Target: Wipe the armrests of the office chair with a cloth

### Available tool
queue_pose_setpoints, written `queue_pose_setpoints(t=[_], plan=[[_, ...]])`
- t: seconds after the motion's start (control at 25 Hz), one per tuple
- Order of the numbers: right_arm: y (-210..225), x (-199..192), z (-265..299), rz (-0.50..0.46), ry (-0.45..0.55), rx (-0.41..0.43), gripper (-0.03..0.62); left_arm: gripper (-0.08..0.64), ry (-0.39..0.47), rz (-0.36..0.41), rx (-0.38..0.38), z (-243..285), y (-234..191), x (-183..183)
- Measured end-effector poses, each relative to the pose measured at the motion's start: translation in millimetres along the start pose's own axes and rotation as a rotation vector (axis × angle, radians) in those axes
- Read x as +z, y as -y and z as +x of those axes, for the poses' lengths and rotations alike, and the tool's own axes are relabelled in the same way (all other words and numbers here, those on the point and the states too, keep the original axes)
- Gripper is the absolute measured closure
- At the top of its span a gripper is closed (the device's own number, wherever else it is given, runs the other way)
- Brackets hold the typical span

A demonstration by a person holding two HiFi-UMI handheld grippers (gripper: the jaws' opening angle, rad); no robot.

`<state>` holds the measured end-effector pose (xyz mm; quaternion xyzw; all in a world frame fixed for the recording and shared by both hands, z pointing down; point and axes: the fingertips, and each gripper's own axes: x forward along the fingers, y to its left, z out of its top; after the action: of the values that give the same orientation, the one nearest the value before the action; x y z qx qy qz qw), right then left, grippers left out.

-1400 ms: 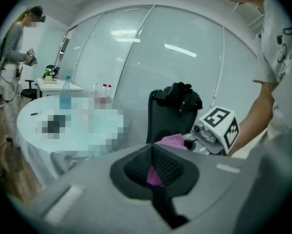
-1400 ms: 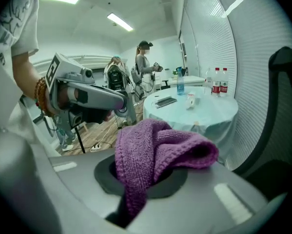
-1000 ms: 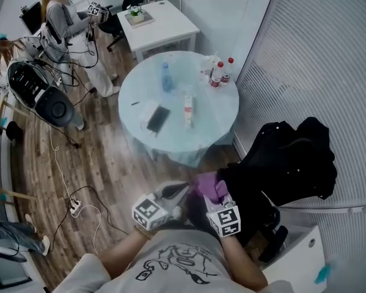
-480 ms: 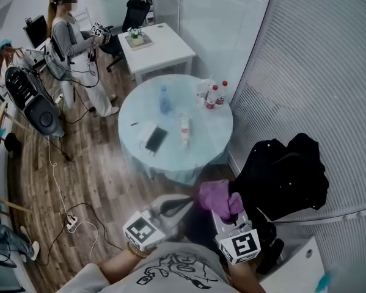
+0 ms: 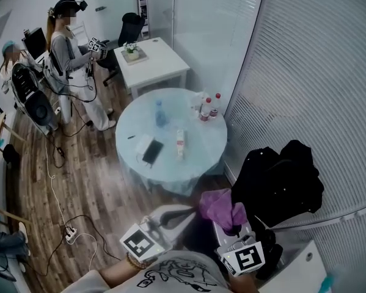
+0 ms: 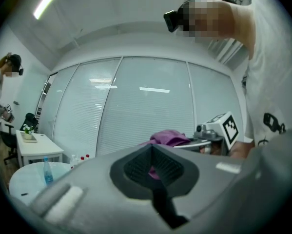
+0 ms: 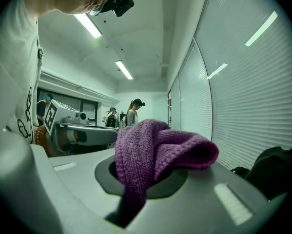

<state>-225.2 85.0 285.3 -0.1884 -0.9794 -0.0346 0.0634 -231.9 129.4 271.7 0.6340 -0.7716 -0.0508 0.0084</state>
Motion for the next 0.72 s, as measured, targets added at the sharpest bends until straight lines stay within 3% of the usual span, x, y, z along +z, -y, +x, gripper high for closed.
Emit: queue_pose_setpoints(t=[0.72], plan=[[5, -1, -10, 0.01, 0.005, -0.021, 0.561, 0.56, -0.012, -0.023, -0.017, 4, 12, -4]])
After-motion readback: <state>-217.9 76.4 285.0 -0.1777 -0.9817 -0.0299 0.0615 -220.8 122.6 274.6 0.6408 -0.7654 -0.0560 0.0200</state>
